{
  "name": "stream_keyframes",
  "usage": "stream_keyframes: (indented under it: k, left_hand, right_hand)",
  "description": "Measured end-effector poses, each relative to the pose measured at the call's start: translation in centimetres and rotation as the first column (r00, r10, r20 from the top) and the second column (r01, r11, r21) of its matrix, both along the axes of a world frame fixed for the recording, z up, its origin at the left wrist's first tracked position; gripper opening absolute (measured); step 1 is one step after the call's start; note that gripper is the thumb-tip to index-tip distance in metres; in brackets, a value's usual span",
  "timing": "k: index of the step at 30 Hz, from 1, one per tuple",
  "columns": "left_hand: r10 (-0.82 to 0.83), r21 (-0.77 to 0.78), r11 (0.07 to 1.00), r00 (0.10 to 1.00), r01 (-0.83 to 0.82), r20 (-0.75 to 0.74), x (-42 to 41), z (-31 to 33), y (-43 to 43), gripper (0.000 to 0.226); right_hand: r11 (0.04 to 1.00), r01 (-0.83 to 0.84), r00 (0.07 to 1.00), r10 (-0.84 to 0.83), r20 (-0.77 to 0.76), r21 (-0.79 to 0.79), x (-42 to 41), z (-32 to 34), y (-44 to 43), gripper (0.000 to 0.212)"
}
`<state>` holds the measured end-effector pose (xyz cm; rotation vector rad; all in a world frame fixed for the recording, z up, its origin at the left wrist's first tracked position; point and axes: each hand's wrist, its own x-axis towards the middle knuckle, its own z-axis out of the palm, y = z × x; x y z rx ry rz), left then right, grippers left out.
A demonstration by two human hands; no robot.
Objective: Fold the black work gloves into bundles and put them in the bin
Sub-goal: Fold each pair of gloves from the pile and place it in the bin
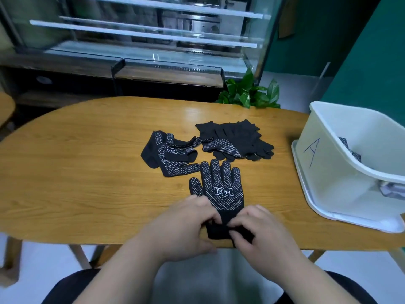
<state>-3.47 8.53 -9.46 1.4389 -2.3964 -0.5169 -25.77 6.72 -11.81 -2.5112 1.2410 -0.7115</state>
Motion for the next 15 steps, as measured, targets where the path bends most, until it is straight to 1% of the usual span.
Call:
stream_keyframes:
  k: [2, 5, 7, 8, 9, 10, 11, 12, 13, 14, 15]
  left_hand:
    - [0.02, -0.047, 0.999, 1.0, -0.02, 0.008, -0.2, -0.7, 0.6, 0.048]
    - [0.056, -0.161, 0.985, 0.998, -0.057, -0.012, -0.7, -1.3, 2.0, 0.031]
    - [0.072, -0.248, 0.965, 0.996, -0.082, -0.05, -1.2, -1.7, 2.9, 0.019]
    - [0.075, -0.266, 0.959, 0.993, -0.098, -0.096, -1.5, -1.6, 3.5, 0.015]
    - [0.081, -0.281, 0.951, 0.983, -0.125, -0.165, -1.7, -1.4, 4.0, 0.012]
    - [0.089, -0.273, 0.949, 0.967, -0.155, -0.239, -1.9, -0.8, 4.5, 0.011]
    - [0.087, -0.263, 0.949, 0.944, -0.176, -0.317, -2.0, 0.4, 5.1, 0.012]
    - [0.097, -0.213, 0.957, 0.907, -0.198, -0.41, -2.2, 1.6, 5.5, 0.012]
    - [0.117, -0.132, 0.968, 0.851, -0.213, -0.512, -2.4, 3.3, 5.9, 0.01]
    - [0.155, -0.03, 0.975, 0.776, -0.218, -0.612, -2.7, 5.2, 6.1, 0.011]
    - [0.205, 0.067, 0.973, 0.695, -0.22, -0.689, -2.9, 7.1, 6.1, 0.013]
  right_hand:
    - [1.0, -0.014, 0.999, 0.015, -0.043, 0.026, -0.1, 0.1, 0.5, 0.027]
    - [0.999, -0.033, 0.986, 0.033, -0.161, 0.004, -0.3, 0.2, 1.3, 0.041]
    - [0.998, -0.032, 0.979, 0.021, -0.205, -0.05, 0.1, 0.2, 2.1, 0.039]
    - [0.996, -0.041, 0.982, 0.026, -0.189, -0.077, 0.1, 0.3, 2.6, 0.033]
    - [0.995, -0.053, 0.989, 0.042, -0.14, -0.081, 0.3, 0.6, 3.1, 0.025]
    - [0.997, -0.049, 0.998, 0.046, -0.053, -0.057, 0.5, 1.3, 3.7, 0.017]
    - [0.999, -0.031, 0.997, 0.032, 0.066, -0.016, 0.6, 2.7, 4.2, 0.013]
    - [0.999, -0.008, 0.981, 0.0, 0.194, 0.04, 0.8, 4.2, 4.5, 0.012]
    - [0.996, 0.015, 0.947, -0.041, 0.32, 0.084, 1.1, 6.2, 4.8, 0.014]
    - [0.993, 0.035, 0.903, -0.079, 0.423, 0.109, 1.4, 8.2, 5.0, 0.018]
    - [0.988, 0.043, 0.86, -0.111, 0.498, 0.145, 1.7, 10.4, 5.1, 0.024]
